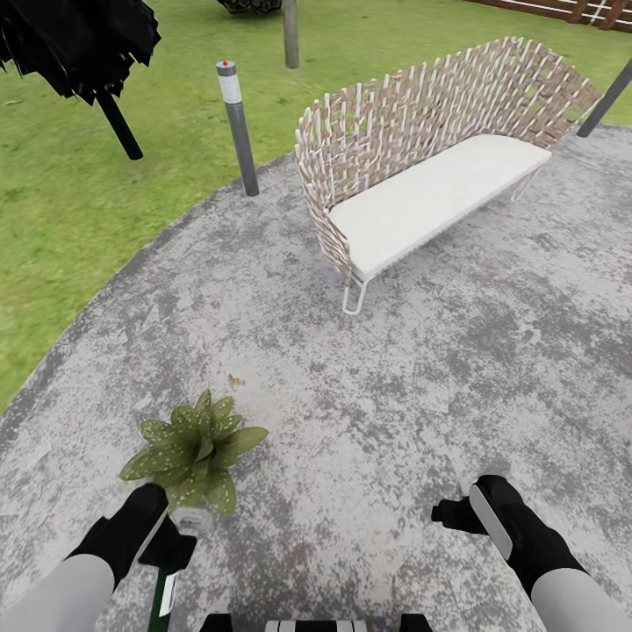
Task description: Pick up the pesticide atomizer in the garden and spray insectifuge to fully cover both potted plants in the garden.
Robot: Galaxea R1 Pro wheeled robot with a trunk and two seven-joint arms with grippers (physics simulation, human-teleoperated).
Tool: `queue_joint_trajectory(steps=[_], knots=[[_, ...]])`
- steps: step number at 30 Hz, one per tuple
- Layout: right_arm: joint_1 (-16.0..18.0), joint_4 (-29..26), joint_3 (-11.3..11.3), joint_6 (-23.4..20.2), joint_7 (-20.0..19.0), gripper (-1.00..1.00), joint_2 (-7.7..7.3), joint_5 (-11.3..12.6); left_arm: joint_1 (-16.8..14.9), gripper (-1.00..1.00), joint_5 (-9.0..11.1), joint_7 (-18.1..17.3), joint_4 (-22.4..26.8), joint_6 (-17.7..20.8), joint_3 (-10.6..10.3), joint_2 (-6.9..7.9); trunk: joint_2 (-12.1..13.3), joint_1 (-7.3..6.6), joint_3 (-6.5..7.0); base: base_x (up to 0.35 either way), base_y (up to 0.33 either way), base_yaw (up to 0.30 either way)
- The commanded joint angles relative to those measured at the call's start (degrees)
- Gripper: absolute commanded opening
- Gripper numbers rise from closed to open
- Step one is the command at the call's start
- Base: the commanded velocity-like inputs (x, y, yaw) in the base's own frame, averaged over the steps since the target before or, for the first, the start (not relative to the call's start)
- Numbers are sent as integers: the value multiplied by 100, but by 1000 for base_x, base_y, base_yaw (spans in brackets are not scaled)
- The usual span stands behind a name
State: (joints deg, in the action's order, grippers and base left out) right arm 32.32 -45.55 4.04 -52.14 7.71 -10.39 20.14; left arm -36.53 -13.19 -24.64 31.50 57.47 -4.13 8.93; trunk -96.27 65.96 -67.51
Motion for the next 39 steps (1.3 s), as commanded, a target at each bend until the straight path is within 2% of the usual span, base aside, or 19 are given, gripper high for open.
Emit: queue_joint_trajectory(steps=[1, 8, 18, 21, 22, 25, 32, 39], knots=[[2, -7, 27, -16, 56, 100, -7, 61, 2, -100, -61, -59, 7, 10, -30, 4, -2, 0, -3, 0, 0, 0], [2, -7, 27, -16, 56, 100, -7, 61, -28, -100, -61, -50, 18, 10, -27, 4, -2, 0, -3, 0, 0, 0], [2, -7, 27, -16, 56, 100, -7, 61, -593, -100, -76, -50, 40, 19, -43, 12, -2, 0, -3, 0, 0, 0], [2, -7, 27, -16, 56, 100, -10, 61, -542, -100, -93, -58, 38, 19, -28, 12, -2, 0, -3, 0, 0, 0], [2, -7, 27, -16, 54, 100, -8, 61, -393, -100, -73, -73, 40, 12, -18, 12, -2, 0, -3, 0, 0, 0], [2, -7, 27, -16, 55, 100, -7, 61, -276, -100, -70, -74, 41, 10, -25, 8, -2, 0, -3, 0, 0, 0], [2, -7, 27, -16, 56, 100, -7, 61, -260, -100, -72, -59, 40, 10, -35, 3, -2, 0, -8, 0, -216, 23], [2, -7, 27, -16, 56, 100, -7, 61, -261, -100, -75, -51, 41, 12, -30, 3, -2, 0, -47, 0, -333, 187]])
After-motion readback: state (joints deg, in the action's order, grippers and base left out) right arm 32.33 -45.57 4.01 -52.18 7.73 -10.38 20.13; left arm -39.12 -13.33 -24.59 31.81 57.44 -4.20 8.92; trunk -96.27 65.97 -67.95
